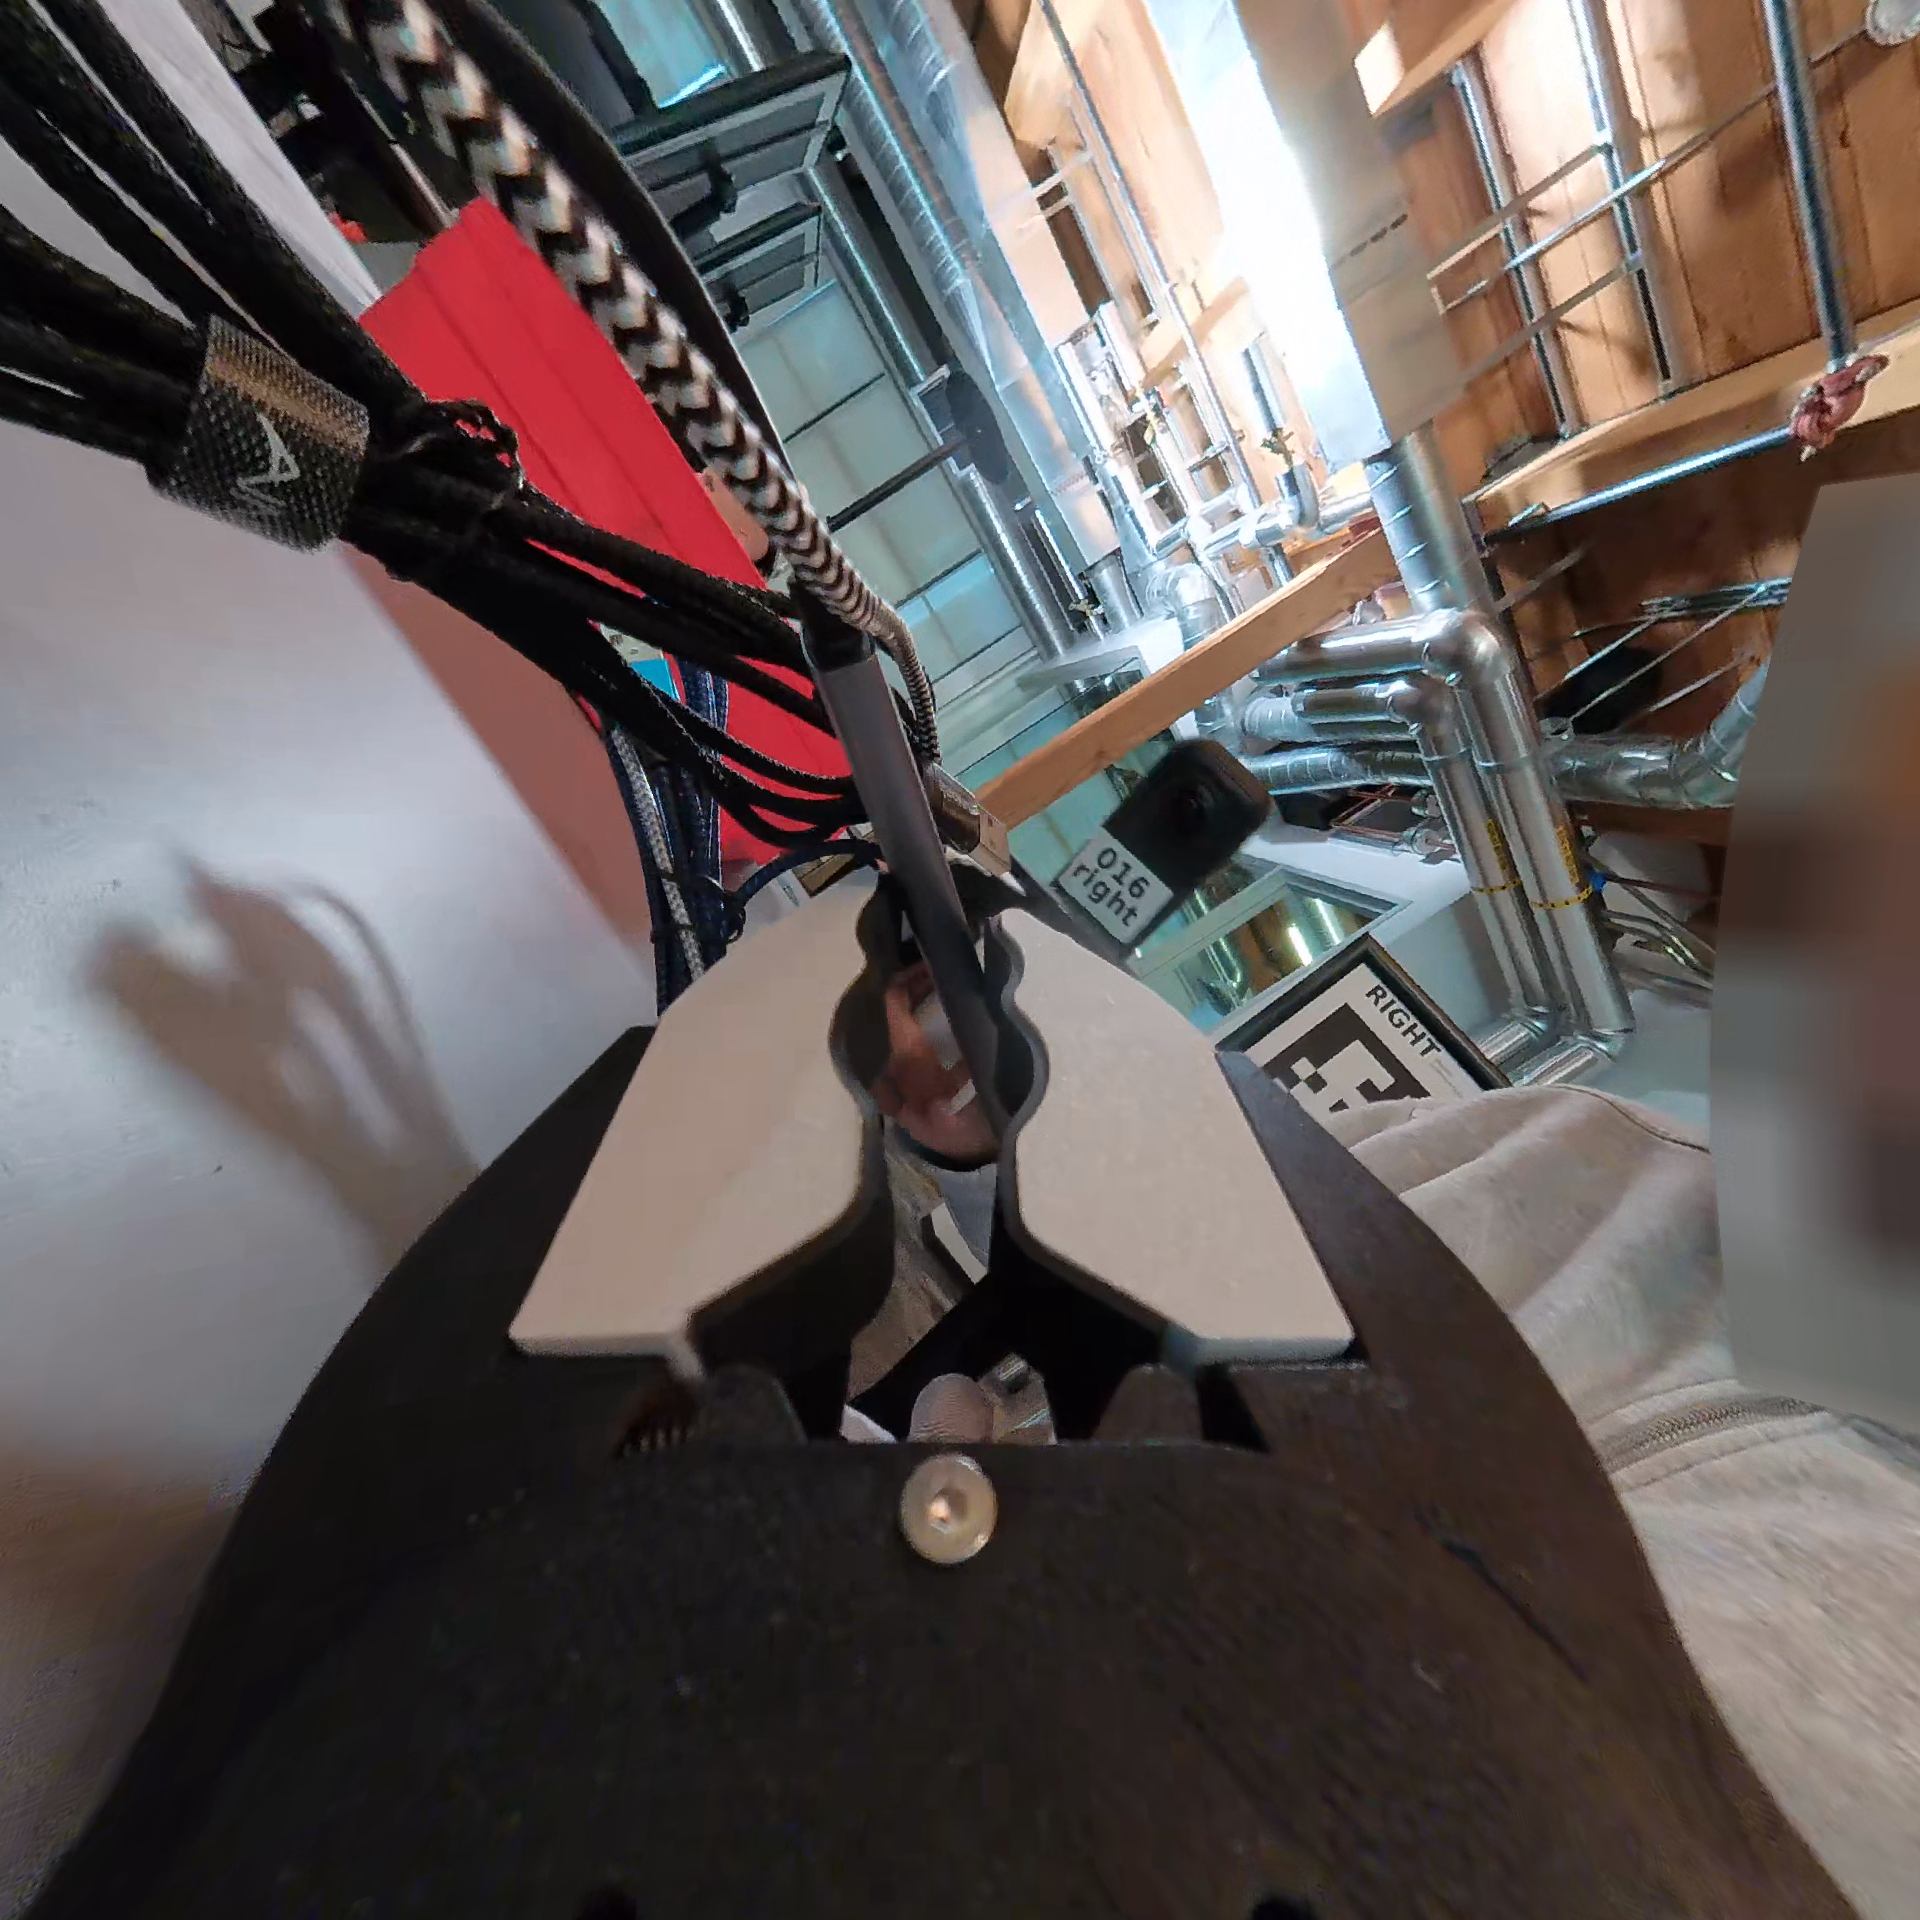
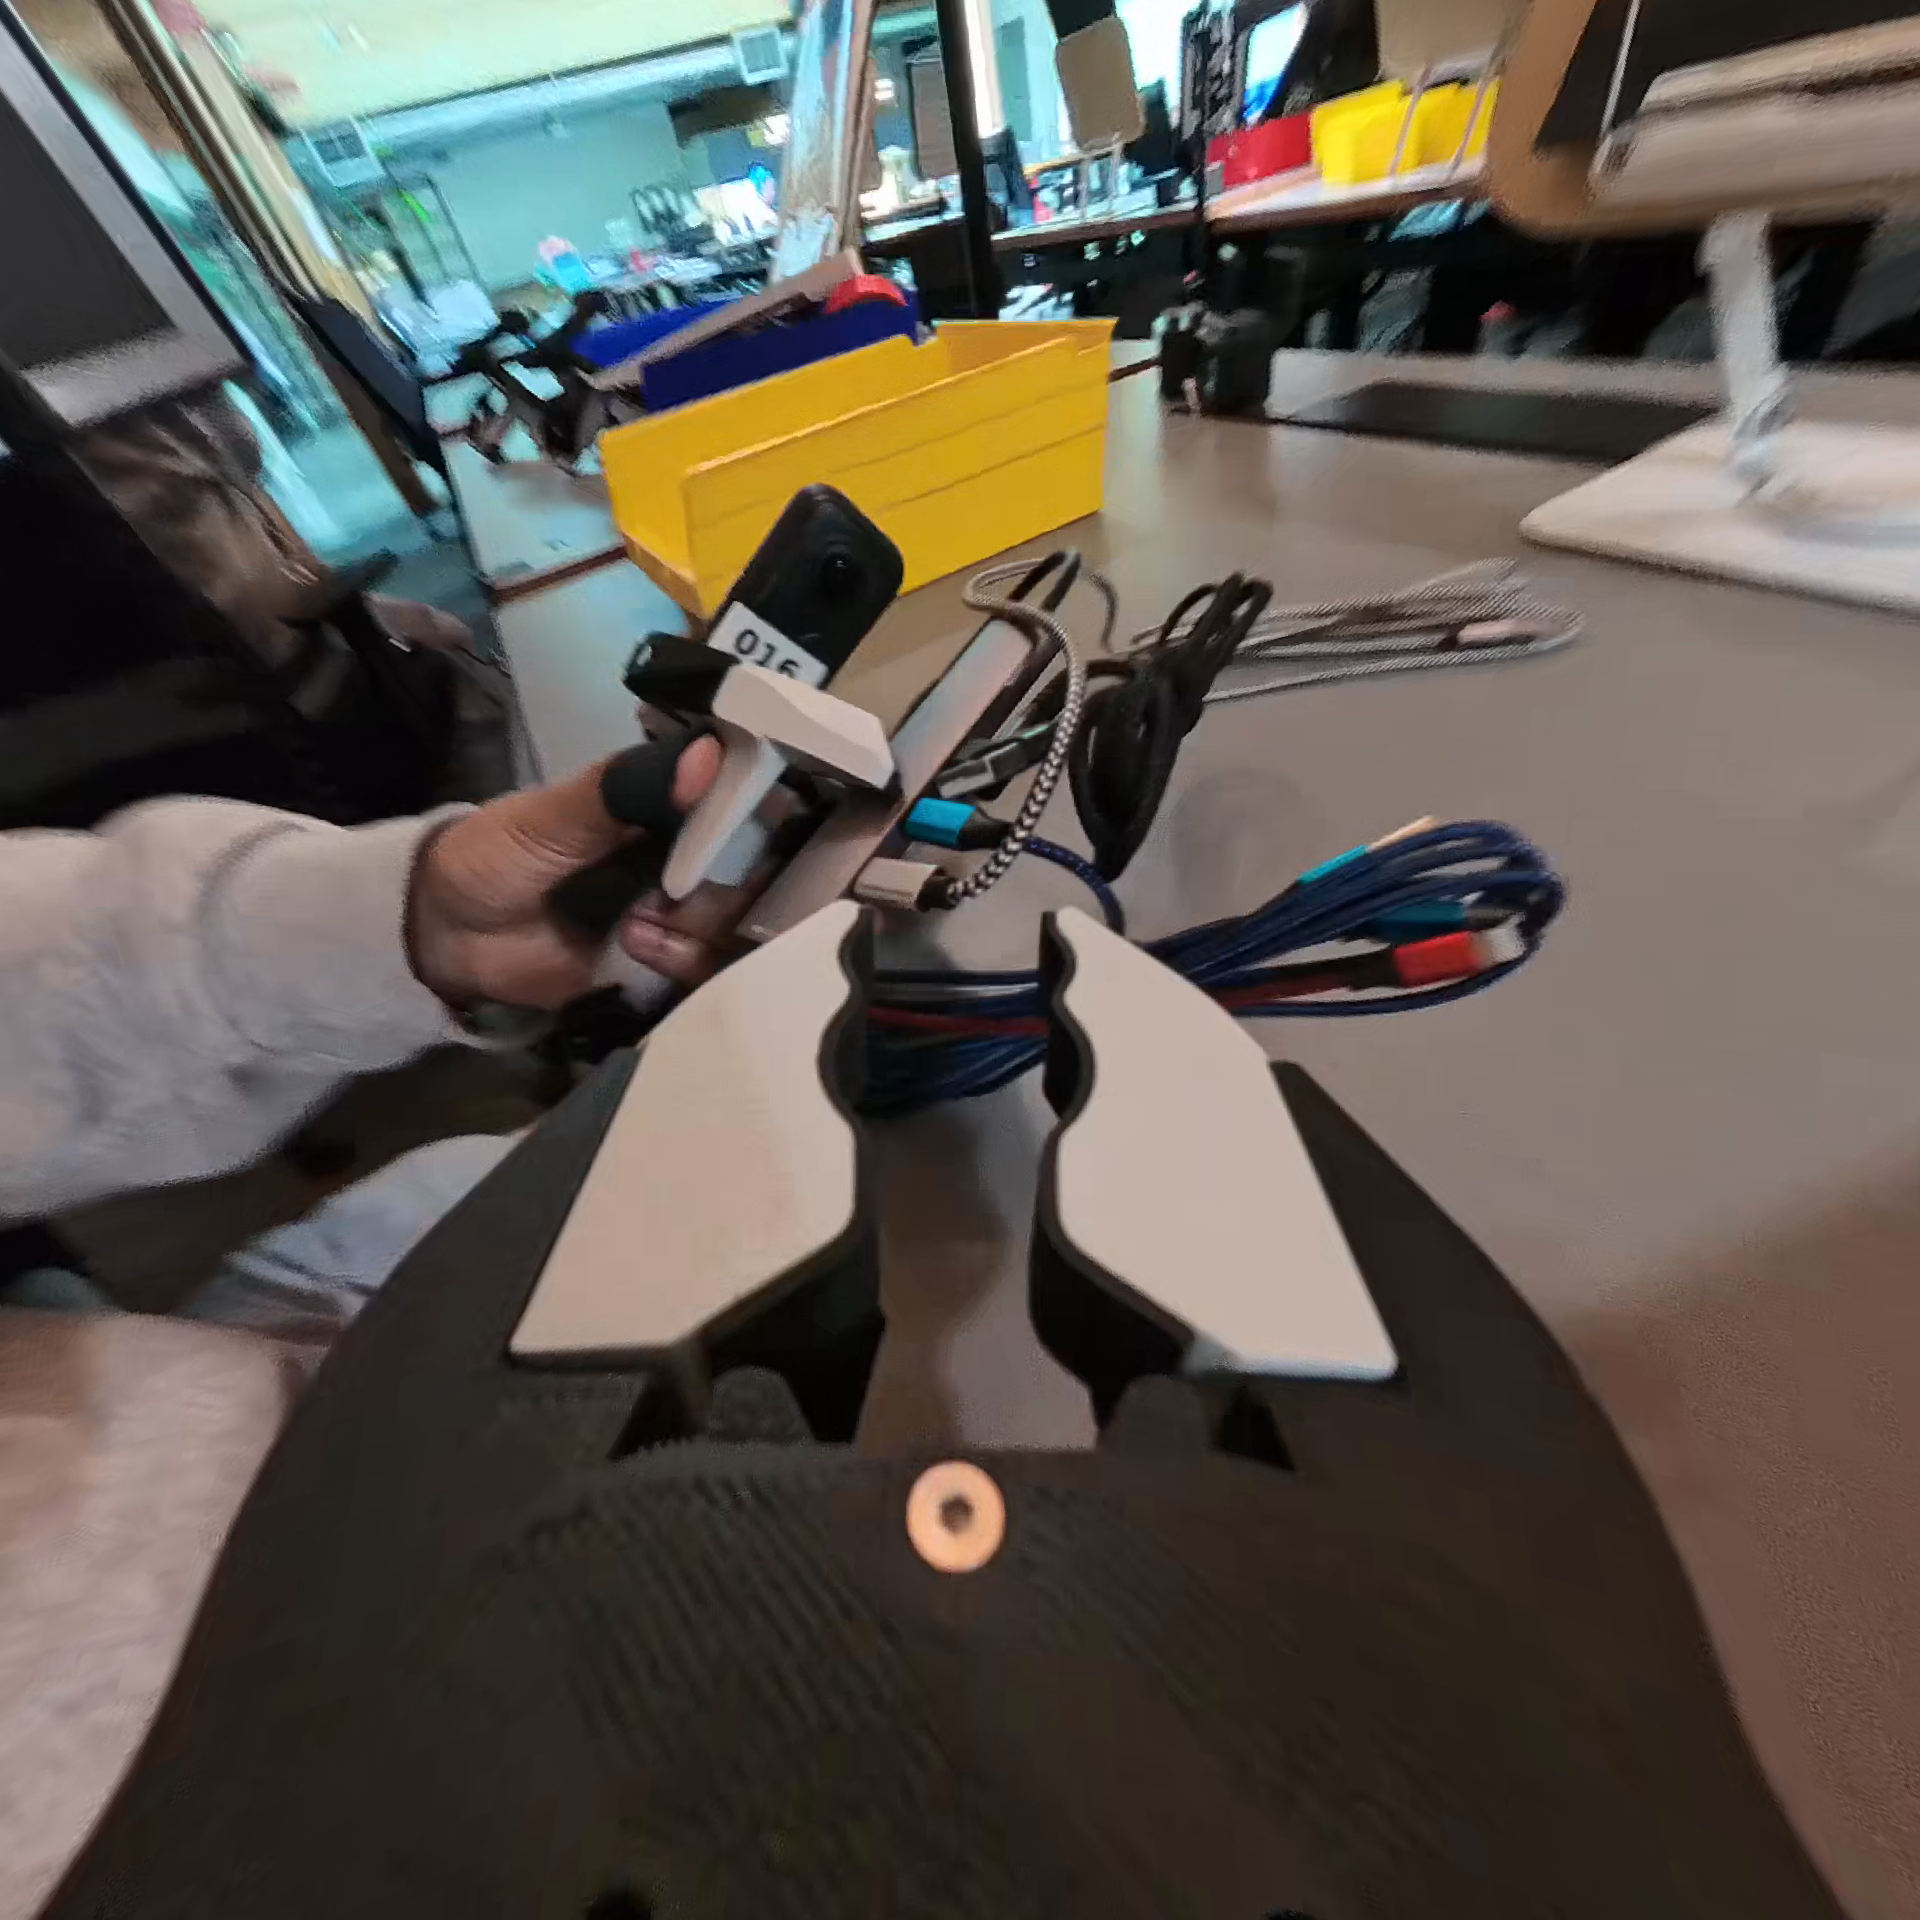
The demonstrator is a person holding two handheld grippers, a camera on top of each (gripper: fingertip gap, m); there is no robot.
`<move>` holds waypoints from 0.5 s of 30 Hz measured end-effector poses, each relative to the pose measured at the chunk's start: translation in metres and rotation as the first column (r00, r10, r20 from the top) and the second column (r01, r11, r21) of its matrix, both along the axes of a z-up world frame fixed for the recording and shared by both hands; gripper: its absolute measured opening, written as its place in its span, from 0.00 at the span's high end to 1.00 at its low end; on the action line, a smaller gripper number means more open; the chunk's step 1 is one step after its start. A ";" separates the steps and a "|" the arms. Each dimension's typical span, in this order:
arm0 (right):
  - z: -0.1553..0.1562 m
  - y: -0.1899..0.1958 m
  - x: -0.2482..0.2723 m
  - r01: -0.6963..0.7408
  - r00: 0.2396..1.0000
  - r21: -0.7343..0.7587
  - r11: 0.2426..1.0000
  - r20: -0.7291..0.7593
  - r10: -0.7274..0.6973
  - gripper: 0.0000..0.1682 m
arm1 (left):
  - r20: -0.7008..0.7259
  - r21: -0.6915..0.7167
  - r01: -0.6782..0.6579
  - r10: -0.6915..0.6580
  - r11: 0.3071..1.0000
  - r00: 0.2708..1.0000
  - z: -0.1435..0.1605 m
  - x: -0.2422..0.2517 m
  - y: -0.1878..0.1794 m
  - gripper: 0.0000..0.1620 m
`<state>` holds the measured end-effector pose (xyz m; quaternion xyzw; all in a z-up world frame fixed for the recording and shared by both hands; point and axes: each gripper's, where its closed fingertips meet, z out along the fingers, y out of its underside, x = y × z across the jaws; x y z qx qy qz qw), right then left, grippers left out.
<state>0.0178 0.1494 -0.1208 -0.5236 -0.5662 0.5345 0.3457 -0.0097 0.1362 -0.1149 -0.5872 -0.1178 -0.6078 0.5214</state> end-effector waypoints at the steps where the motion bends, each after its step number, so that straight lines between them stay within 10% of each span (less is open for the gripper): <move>1: -0.002 -0.003 -0.001 -0.017 1.000 -0.081 0.997 0.014 0.018 0.81 | -0.013 0.008 0.004 -0.004 1.000 1.000 0.000 0.002 0.000 0.92; 6: -0.003 -0.017 -0.004 -0.098 0.992 -0.461 0.882 0.026 0.123 0.86 | -0.130 0.015 0.045 -0.043 0.999 0.991 -0.003 0.018 0.000 0.90; 15: -0.002 -0.012 0.001 -0.117 0.986 -0.613 0.781 0.021 0.164 0.96 | 0.015 0.015 0.107 -0.107 0.994 0.994 0.003 0.023 0.001 0.75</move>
